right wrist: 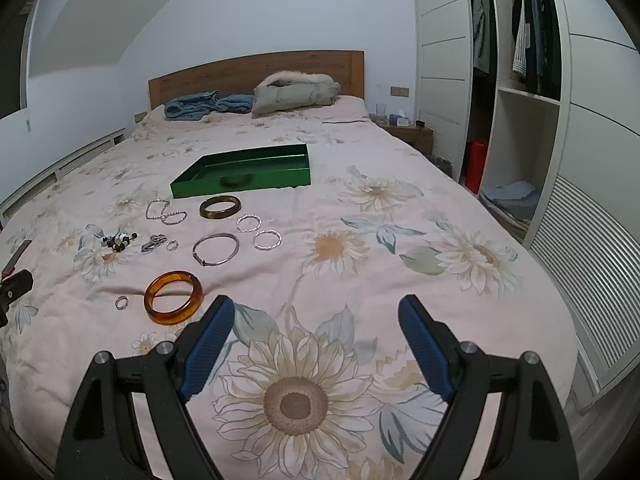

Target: Organize jewelry

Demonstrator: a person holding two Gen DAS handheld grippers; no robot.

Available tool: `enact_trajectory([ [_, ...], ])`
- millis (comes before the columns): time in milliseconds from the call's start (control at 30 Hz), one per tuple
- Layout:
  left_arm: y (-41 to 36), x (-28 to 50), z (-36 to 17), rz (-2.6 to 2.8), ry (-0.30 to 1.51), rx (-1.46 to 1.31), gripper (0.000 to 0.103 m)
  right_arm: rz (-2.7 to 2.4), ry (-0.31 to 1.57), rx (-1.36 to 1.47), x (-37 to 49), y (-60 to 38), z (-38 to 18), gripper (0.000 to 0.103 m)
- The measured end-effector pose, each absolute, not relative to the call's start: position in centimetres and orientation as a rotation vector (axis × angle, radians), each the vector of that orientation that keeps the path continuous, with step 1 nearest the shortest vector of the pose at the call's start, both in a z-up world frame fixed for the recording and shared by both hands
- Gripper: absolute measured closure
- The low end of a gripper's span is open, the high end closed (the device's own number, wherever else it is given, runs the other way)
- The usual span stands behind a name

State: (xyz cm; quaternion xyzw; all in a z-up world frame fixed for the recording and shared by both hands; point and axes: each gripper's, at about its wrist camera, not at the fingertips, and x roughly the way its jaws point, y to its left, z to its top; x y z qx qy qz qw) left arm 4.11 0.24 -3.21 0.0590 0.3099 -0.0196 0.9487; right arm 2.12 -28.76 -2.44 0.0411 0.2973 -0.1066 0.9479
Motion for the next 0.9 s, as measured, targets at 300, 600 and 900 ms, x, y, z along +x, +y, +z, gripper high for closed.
enact_trajectory([
  [300,0.2,4.5,-3.3,-0.044,0.647,0.120,0.000,-0.226,0.609,0.083,2.3,-28.9,-2.5,0.019],
  [600,-0.2,5.3,-3.5,-0.057,0.651,0.133,0.000,-0.207,0.613,0.078,3.1,-28.6,-2.3,0.019],
  [900,-0.7,7.0,-4.4,-0.087,0.681,0.132,0.000,-0.175,0.634,0.071,4.3,-27.8,-2.7,0.020],
])
